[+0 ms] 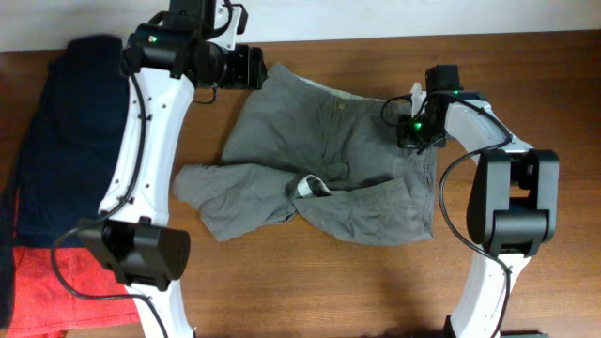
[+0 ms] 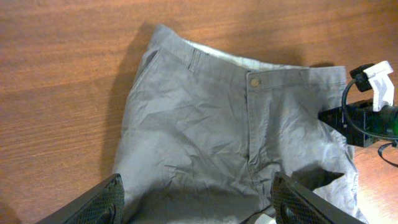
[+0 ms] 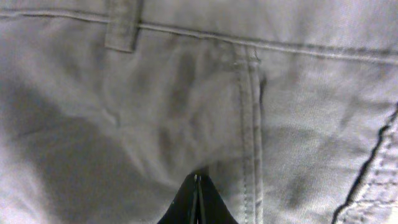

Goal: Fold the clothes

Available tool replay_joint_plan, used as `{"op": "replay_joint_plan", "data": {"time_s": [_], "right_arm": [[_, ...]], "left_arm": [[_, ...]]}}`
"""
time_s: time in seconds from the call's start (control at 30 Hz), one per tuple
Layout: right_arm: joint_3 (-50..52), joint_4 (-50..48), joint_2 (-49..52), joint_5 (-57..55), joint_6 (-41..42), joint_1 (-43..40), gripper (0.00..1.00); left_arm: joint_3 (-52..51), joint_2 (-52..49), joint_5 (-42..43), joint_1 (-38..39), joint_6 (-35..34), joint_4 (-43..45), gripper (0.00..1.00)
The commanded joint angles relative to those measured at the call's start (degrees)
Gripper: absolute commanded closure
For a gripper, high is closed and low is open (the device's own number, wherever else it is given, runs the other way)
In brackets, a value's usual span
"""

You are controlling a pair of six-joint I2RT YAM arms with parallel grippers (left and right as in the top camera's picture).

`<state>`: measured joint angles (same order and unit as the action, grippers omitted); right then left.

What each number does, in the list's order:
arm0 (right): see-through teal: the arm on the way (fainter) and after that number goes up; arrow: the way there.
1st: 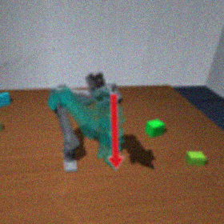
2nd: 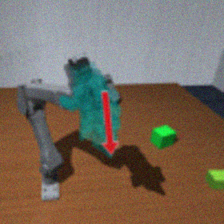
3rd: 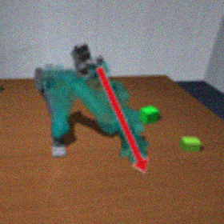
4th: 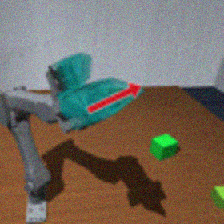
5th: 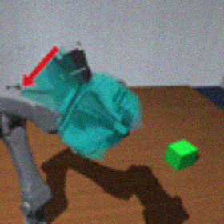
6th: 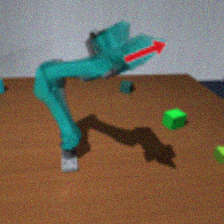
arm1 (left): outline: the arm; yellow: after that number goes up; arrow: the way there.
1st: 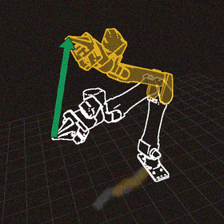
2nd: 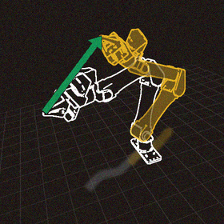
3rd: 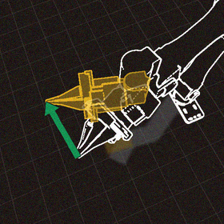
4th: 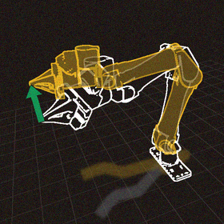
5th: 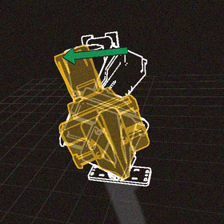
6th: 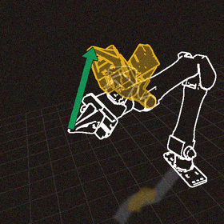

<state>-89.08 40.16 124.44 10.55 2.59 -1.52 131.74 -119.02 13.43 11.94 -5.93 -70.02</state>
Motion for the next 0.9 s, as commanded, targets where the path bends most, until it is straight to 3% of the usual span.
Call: {"op": "replay_joint_plan", "data": {"time_s": [0.0,0.3,0.5,0.7,0.87], "right_arm": [[0.52,0.42,3.17,-7.93,5.75,-0.55,0.96],[0.50,3.10,3.23,-9.70,16.46,-9.99,0.96],[-1.57,4.00,3.23,-4.46,17.92,-17.88,0.96],[-10.60,12.28,3.21,-0.22,16.11,-20.20,0.96],[-11.98,13.22,3.21,-0.20,15.69,-19.28,0.95]], "left_arm": [[0.31,-2.97,-0.17,0.46,-0.96,-0.37,0.25],[0.31,-5.16,-0.17,3.30,-0.94,-0.57,0.25],[0.28,-9.25,-0.15,8.20,-0.90,-3.23,0.24],[0.28,-13.09,-0.42,13.20,1.88,-14.01,0.25],[0.17,-13.25,-0.87,13.81,1.99,-22.49,0.25]]}}
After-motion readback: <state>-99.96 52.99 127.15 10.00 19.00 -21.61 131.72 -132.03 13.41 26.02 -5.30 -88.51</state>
